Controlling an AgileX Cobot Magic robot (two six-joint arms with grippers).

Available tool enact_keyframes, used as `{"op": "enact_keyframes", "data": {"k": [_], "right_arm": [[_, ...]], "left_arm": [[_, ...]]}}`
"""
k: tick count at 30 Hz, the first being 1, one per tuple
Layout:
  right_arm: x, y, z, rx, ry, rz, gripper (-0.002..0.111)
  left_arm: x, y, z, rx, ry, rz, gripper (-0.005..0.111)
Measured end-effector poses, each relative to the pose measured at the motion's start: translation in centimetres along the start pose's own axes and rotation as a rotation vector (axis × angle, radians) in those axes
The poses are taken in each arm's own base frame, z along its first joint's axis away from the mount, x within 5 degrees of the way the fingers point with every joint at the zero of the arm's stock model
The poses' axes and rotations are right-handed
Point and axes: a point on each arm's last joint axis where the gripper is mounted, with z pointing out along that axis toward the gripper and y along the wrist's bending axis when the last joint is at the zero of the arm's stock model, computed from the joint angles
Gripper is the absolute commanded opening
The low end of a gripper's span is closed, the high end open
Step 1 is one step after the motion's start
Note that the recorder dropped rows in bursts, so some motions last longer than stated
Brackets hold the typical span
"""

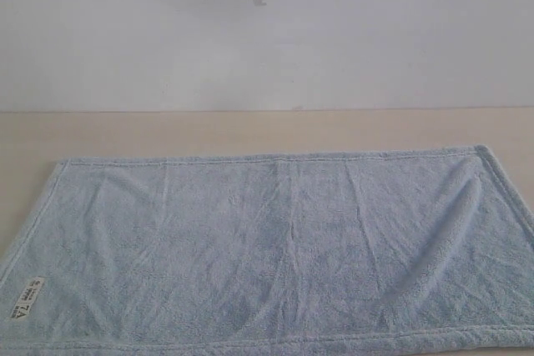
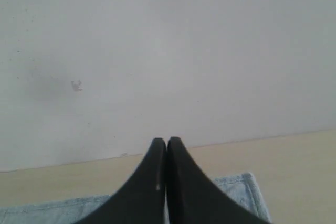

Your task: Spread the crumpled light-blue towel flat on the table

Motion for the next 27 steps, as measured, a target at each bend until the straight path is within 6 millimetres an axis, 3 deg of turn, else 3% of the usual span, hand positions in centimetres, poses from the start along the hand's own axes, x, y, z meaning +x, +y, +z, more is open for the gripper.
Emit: {"op": "enact_keyframes", "data": {"k": [11, 21, 27], "right_arm": [[2.4, 1.3, -0.4, -0.145, 0.264, -0.007, 0.000], [2.5, 1.3, -0.5, -0.150, 0.272, -0.007, 0.000], [2.5, 0.2, -2.1, 0.007, 0.172, -0.129, 0.000]], "left_arm": [[1.3, 0.5, -0.9, -0.050, 0.131, 0.057, 0.004], [1.3, 0.5, -1.0, -0.051, 0.128, 0.059, 0.004], [1.3, 0.5, -1.0, -0.051, 0.128, 0.059, 0.004]]}}
